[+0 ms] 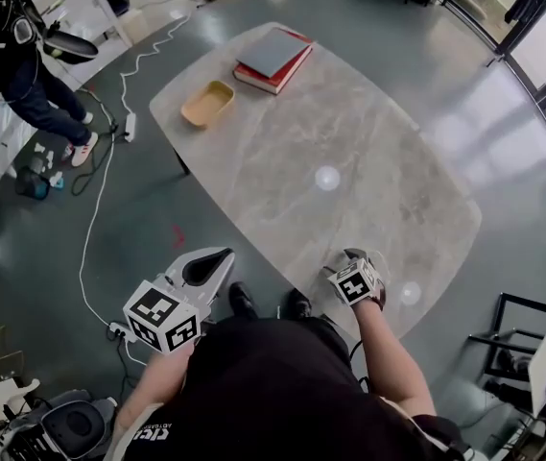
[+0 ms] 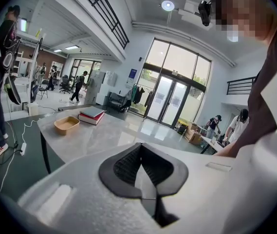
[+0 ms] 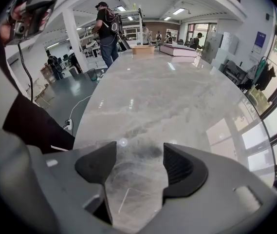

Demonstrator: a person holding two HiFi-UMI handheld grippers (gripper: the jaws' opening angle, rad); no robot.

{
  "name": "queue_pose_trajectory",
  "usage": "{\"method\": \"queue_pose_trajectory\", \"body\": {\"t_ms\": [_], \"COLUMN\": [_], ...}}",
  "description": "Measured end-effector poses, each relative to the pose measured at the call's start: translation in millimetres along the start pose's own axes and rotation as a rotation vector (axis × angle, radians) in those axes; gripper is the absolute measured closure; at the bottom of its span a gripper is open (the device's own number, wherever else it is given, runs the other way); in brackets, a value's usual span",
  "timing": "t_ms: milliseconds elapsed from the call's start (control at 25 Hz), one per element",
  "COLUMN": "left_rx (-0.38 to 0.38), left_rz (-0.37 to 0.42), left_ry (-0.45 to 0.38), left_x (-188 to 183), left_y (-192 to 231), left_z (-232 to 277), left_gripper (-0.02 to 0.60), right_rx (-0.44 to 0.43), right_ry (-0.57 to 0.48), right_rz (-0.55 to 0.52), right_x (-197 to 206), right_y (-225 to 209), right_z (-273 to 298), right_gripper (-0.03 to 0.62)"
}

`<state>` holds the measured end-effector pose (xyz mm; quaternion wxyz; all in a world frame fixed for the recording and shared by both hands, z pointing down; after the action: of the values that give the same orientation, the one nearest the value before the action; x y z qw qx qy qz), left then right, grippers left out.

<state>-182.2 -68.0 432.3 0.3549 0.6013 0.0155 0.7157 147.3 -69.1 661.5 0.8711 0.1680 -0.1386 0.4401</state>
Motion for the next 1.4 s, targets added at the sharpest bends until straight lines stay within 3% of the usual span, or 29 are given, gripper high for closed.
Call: {"method": "queue_pose_trajectory", "body": {"t_ms": [520, 880, 1400], "left_rx": [-0.014, -0.007, -0.012], "left_rz": [-0.023, -0.028, -0.038], "left_ry": [-0.014, -0.022, -0.027], "left_x": [0.3, 0.5, 6.0], "left_y": [2.1, 1.0, -10.1], "left_z": [0.7, 6.2, 12.3], "left_gripper": [0.577, 0.577, 0.577], "right_rx": [-0.01, 0.057, -0.058], "right_ry": [-0.023, -0.057, -0.027], "right_rz": [0.033, 0.129, 0.064], "right_x": [3.2, 28.1, 29.0], "right_y": [-1.5, -25.4, 5.2], "right_z": [-2.5, -40.6, -26.9], "right_gripper": [0.296, 0.303, 0.303]}}
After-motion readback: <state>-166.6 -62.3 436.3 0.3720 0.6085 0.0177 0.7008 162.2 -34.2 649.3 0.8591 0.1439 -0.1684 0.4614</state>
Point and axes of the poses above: the fingertips, and each gripper's own axes: z forward along the fingers, y to its left, x out of its underside, the point moved 10 cm from there along -z, backward along the fingers, and after that the axes turned 14 degrees about x, right-handed, at the moved point
